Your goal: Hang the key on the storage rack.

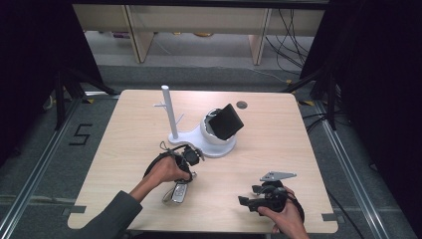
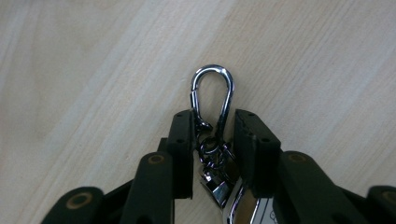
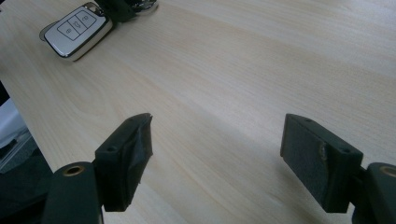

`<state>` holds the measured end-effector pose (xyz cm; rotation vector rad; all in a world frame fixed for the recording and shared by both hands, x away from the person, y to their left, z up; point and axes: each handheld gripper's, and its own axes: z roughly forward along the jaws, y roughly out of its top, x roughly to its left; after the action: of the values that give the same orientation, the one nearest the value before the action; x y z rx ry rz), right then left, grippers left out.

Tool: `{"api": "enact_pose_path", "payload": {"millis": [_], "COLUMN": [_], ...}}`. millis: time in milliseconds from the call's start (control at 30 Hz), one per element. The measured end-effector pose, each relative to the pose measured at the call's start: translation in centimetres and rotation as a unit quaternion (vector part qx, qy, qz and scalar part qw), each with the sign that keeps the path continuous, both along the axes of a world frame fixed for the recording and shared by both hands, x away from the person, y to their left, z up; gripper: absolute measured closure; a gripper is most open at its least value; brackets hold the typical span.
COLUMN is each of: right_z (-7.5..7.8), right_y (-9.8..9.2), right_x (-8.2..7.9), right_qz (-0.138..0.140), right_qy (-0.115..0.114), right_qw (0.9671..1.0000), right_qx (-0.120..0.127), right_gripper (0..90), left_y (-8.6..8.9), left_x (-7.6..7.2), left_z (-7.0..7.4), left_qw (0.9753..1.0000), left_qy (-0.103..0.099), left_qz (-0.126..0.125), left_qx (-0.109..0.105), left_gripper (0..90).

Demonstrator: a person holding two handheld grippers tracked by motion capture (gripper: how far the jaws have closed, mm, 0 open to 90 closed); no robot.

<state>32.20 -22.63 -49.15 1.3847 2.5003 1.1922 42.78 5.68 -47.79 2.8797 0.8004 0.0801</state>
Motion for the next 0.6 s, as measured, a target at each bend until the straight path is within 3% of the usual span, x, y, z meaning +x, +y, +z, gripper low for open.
{"api": "enact_pose_path", "payload": {"millis": [167,200,400,467,500,533,600], "right_z": [0.0,0.0,0.0,-0.1,-0.1,0.0,0.0], "right_y": [0.1,0.0,0.1,0.0,0.0,0.2,0.2], "right_x": [-0.1,0.0,0.0,0.1,0.0,-0.1,-0.1], "right_qz": [-0.003,0.002,0.003,0.006,0.007,-0.002,-0.002], "right_qy": [0.007,0.0,0.007,-0.002,-0.001,0.011,0.012], "right_qw": [1.0,1.0,1.0,1.0,1.0,0.9999,0.9999], "right_qx": [0.002,0.001,0.005,-0.001,0.001,0.002,0.001], "right_gripper": [25.9,25.9,26.1,26.1,26.1,26.1,26.1], "left_y": [-0.7,-0.7,-0.7,-0.9,-0.9,-1.0,-1.2], "left_x": [0.1,0.2,0.5,0.6,0.8,0.7,0.6], "left_z": [0.0,0.1,0.0,0.0,0.1,0.0,0.0], "left_qw": [0.9996,0.9992,0.999,0.9986,0.9977,0.998,0.9971], "left_qy": [0.007,0.01,0.02,0.029,0.027,0.027,0.026], "left_qz": [-0.019,-0.029,-0.034,-0.038,-0.053,-0.048,-0.059], "left_qx": [0.02,0.027,0.02,0.023,0.033,0.03,0.041], "left_gripper": [72.3,72.3,72.0,72.0,71.9,72.0,72.3]}}
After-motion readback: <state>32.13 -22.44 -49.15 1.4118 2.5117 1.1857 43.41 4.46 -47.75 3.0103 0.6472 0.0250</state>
